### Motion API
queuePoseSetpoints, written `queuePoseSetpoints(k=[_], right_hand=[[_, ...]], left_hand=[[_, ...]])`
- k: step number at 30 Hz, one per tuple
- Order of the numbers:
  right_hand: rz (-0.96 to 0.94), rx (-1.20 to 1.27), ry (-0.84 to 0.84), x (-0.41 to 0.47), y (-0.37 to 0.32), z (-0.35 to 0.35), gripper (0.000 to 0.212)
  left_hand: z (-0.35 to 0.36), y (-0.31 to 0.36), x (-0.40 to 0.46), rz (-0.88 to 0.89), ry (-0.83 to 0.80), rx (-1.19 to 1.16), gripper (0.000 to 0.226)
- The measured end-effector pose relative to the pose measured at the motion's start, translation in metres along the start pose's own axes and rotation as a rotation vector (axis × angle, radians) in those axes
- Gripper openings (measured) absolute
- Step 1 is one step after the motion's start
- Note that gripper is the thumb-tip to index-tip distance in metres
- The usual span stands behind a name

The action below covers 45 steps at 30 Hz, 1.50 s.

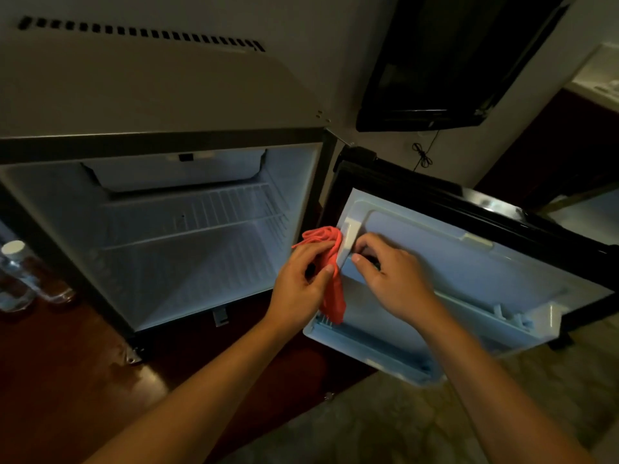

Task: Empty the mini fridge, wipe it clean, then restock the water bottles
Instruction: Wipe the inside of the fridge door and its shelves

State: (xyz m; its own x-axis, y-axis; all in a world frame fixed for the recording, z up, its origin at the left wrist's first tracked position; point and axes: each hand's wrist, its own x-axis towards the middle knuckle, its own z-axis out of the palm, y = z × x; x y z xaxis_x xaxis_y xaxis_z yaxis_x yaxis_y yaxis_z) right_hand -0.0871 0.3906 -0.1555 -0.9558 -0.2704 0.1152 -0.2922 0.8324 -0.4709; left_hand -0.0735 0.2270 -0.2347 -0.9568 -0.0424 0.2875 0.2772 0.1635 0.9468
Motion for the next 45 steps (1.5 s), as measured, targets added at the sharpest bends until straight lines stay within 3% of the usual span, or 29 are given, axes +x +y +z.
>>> queuePoseSetpoints(k=[10, 18, 36, 45], right_hand=[[-0.028, -0.003, 0.003, -0.003, 0.002, -0.002, 0.004], [-0.029, 0.004, 0.005, 0.000, 0.004, -0.002, 0.008], [-0.035, -0.077, 0.003, -0.003, 0.001, 0.002, 0.007], [-0.029, -0.035, -0.008, -0.002, 0.001, -0.002, 0.007]], left_hand=[[0.007, -0.010, -0.011, -0.173, 0.033, -0.150, 0.042], [0.003, 0.026, 0.007, 0.011, 0.047, -0.162, 0.048], [0.004, -0.008, -0.010, -0.128, 0.006, -0.135, 0.051], [-0.003, 0.030, 0.005, -0.009, 0.000, -0.145, 0.050]])
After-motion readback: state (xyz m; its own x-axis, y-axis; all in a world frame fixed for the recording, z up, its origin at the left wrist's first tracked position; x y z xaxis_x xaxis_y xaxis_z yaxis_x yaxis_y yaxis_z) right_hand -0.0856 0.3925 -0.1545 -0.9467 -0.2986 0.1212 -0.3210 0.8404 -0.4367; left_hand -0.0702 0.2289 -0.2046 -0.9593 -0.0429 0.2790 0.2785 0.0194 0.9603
